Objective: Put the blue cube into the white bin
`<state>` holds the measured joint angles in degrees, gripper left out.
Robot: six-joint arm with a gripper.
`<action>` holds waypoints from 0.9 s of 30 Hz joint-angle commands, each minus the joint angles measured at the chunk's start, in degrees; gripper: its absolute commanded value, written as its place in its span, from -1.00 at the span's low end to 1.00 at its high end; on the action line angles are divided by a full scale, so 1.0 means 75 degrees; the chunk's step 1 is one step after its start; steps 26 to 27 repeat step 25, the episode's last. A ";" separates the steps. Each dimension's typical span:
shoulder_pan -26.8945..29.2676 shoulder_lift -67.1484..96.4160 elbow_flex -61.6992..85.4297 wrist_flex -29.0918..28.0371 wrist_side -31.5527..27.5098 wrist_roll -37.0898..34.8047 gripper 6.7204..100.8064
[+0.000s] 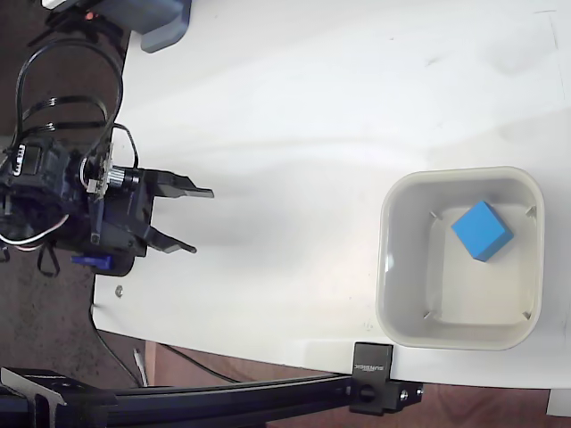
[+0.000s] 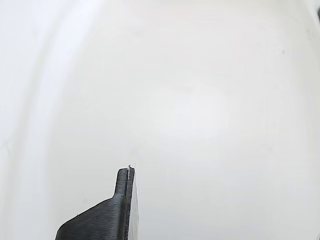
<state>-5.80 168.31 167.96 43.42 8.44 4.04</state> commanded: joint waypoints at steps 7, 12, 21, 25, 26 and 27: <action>-0.0035 0.0879 0.0457 0.0164 0.0070 0.0094 0.99; 0.0668 0.0879 0.0457 0.0152 -0.0844 -0.0188 0.99; 0.0645 0.0879 0.0457 0.0152 -0.0797 -0.0152 0.99; 0.0656 0.0879 0.0457 0.0152 -0.1020 -0.0246 0.79; 0.0656 0.0879 0.0457 0.0152 -0.1020 -0.0246 0.79; 0.0656 0.0879 0.0457 0.0152 -0.1020 -0.0246 0.79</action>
